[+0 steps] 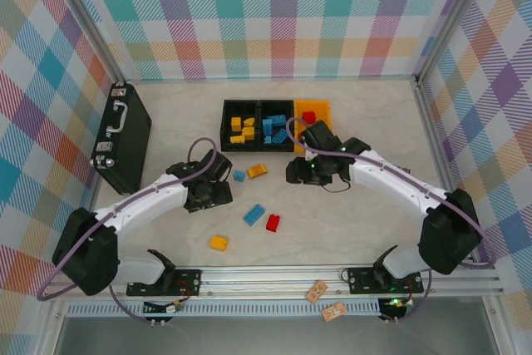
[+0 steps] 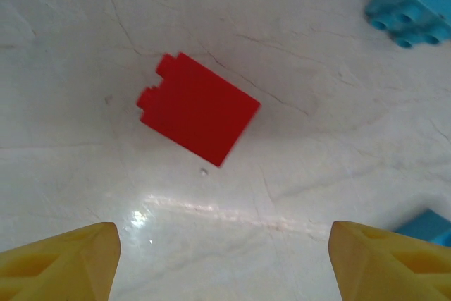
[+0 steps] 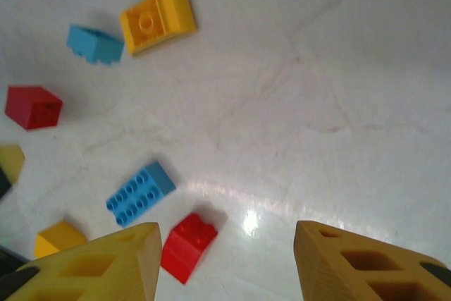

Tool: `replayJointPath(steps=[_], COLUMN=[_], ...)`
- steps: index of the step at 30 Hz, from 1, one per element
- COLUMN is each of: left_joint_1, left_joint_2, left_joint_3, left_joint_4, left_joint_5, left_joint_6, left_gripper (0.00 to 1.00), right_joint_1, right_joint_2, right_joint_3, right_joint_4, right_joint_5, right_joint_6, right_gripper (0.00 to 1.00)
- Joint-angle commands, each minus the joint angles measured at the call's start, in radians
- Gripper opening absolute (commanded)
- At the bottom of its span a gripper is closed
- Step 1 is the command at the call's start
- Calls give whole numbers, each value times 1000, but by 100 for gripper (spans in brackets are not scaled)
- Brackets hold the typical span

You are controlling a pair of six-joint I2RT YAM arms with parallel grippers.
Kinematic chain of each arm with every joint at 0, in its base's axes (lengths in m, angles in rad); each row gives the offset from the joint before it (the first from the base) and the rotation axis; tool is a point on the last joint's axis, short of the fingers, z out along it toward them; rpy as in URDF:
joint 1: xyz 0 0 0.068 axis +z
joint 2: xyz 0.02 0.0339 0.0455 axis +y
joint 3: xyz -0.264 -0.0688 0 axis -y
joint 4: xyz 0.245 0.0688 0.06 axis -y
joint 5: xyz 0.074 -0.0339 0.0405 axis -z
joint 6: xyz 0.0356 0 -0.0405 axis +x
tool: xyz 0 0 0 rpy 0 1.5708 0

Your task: Sort the legos into containers by color

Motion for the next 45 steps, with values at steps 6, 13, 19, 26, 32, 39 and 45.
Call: replayJointPath(steps=[6,13,19,26,32,39,45], left_joint_1=[99,116,117,118,110,39,-52], left_joint_2=[160,292,321,328,316,295,337], left_joint_3=[86,119,123,126,150,241,380], left_joint_4=[-7,26,44,53,36,-1,-11], left_joint_5=[19,44,74,123,145,178,197], left_joint_6=[228,275,295,300,306,277,237], left_gripper=[82,79,60,39,33,33,33], right_joint_1=[19,20,19,20,20,8,-57], right_joint_2=[-129,-175,-180,-150,-130,-150,-207], right_joint_3=[-153,-198,-218,-210,-201,-197,-210], right_joint_4=[16,22,39,57,66,74,48], right_joint_5=[-10,-1,-8,-18,-20,-14,-15], right_joint_6=[64,95,114,116,114,141,151], right_gripper=[52,52,52,52,52,52,53])
